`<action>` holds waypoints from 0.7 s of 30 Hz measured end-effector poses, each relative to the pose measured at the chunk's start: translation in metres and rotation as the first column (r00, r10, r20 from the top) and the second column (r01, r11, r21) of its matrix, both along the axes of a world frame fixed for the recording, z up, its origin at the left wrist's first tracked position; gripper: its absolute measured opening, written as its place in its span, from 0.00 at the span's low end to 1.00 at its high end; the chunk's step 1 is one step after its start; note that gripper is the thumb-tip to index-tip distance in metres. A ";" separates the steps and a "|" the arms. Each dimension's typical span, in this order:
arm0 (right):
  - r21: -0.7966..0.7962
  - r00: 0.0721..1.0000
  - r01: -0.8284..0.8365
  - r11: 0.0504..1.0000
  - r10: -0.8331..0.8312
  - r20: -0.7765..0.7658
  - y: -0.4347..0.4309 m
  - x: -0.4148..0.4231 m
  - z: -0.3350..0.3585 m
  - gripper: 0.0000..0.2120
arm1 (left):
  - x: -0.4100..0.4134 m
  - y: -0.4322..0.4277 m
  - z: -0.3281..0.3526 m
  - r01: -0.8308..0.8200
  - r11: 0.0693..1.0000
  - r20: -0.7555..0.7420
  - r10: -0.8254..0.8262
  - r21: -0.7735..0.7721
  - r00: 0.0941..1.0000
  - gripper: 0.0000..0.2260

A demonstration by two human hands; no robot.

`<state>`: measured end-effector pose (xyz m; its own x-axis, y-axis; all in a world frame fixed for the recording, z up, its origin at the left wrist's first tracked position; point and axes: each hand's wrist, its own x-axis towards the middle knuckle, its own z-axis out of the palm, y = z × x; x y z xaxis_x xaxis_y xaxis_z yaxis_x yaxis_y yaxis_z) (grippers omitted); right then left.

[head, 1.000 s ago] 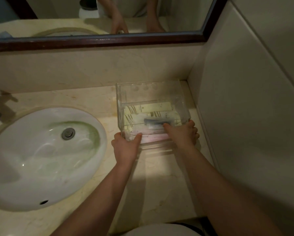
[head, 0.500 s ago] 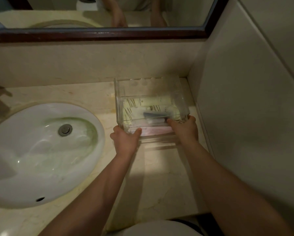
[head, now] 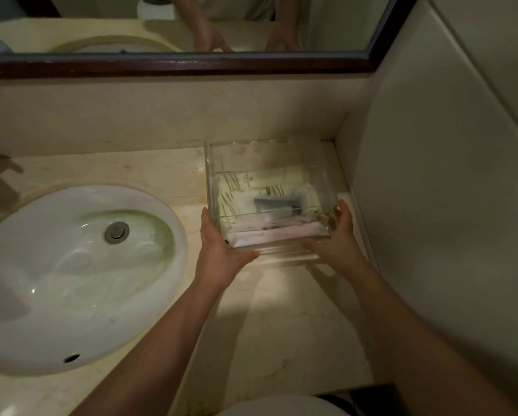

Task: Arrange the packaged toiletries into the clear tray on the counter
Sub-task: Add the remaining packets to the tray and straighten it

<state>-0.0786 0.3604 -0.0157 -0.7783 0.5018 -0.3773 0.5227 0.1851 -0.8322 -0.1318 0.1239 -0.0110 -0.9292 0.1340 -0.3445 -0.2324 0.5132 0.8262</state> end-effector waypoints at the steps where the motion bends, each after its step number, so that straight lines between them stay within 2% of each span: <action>1: 0.012 0.997 -0.071 0.997 0.071 -0.008 0.003 0.007 -0.002 0.60 | -0.001 -0.001 0.000 0.000 1.000 -0.008 0.000 -0.003 1.000 0.60; 3: 0.037 0.993 -0.110 0.993 0.111 -0.029 0.007 0.010 -0.007 0.60 | -0.001 -0.003 -0.001 -0.010 1.000 -0.023 0.010 -0.002 1.000 0.58; 9: 0.056 0.993 -0.087 0.995 0.091 -0.070 0.011 0.002 -0.012 0.59 | -0.008 -0.001 0.000 -0.050 0.999 -0.090 0.049 -0.012 0.995 0.51; 14: 0.207 0.993 -0.086 0.975 0.101 -0.065 0.018 -0.010 -0.010 0.53 | -0.014 0.001 0.001 -0.076 0.995 -0.158 0.064 -0.067 0.985 0.47; 18: 0.226 0.996 -0.010 0.974 0.030 -0.086 0.020 -0.018 -0.007 0.46 | -0.022 -0.001 -0.004 -0.104 0.988 -0.188 0.082 -0.110 0.979 0.43; 21: 0.274 0.997 0.020 0.962 0.002 -0.079 0.019 -0.025 -0.009 0.47 | -0.028 0.000 -0.004 -0.163 0.974 -0.226 0.126 -0.155 0.966 0.39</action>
<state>-0.1034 0.3789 -0.0245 -0.7948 0.5847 -0.1625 0.4610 0.4076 -0.7883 -0.1593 0.1237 -0.0149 -0.9886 -0.0505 -0.1419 -0.1421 0.6250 0.7676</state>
